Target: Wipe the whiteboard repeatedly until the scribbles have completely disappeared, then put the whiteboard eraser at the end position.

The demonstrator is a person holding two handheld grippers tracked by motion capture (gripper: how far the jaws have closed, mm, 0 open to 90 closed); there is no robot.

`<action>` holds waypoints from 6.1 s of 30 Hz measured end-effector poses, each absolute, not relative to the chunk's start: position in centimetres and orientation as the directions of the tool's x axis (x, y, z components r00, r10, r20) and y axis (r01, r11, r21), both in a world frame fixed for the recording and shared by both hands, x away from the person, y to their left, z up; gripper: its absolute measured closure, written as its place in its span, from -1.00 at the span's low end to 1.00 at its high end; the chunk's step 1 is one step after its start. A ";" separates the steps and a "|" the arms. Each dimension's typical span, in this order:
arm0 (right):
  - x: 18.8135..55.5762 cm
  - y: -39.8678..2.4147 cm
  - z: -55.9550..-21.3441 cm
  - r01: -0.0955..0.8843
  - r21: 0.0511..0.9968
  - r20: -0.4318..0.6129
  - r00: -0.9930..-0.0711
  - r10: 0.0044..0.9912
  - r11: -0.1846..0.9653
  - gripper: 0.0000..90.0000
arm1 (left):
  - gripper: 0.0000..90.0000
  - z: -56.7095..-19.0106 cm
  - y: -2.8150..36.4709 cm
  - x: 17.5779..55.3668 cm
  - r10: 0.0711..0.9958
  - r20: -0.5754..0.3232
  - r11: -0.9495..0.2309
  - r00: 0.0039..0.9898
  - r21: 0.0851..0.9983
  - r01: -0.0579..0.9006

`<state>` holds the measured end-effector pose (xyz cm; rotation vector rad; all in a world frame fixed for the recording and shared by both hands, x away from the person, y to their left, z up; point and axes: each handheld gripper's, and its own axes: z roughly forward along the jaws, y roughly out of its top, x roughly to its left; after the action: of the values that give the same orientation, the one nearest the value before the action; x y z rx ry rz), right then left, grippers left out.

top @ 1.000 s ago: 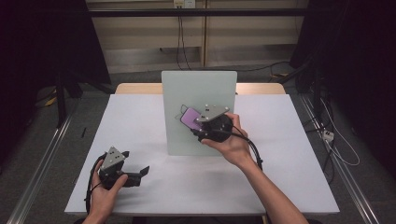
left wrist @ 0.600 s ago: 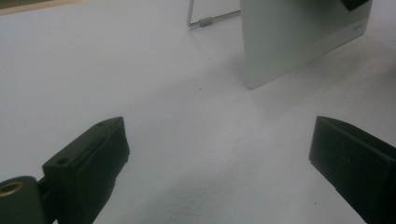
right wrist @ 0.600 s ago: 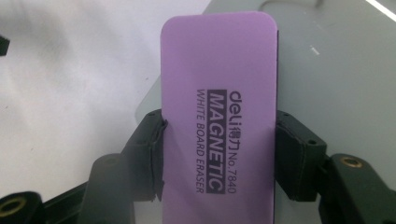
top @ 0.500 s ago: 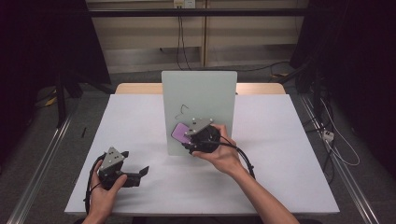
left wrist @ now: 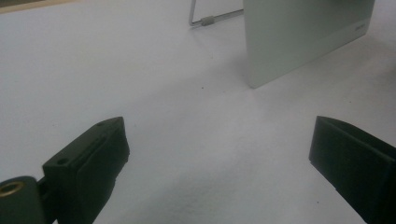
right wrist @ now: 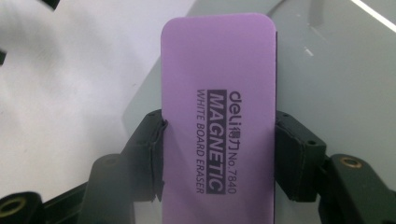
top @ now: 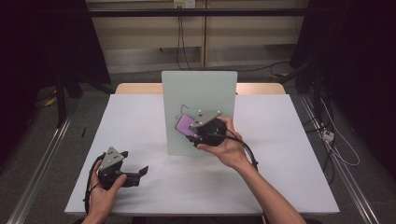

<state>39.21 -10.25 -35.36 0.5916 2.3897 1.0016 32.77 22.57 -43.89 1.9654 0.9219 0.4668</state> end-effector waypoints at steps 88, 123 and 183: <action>39.5 -6.6 -36.5 0.233 0.701 -0.236 -0.816 0.527 0.674 -0.08 | -0.91 -43.9 22.4 32.6 0.757 -0.034 -0.323 0.653 0.849 0.418; 38.6 -12.2 -36.4 0.254 0.771 -0.176 -0.796 0.579 0.584 -0.08 | -0.91 -44.0 23.1 32.6 0.764 -0.047 -0.312 0.643 0.847 0.432; 33.9 -13.1 -39.6 0.326 0.600 0.088 -0.934 0.346 0.730 -0.08 | -0.90 -43.9 22.8 32.3 0.765 -0.036 -0.318 0.643 0.847 0.427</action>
<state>33.93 -13.12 -39.59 0.5621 2.8942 0.9948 32.33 22.79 -43.89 1.9555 0.9355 0.4713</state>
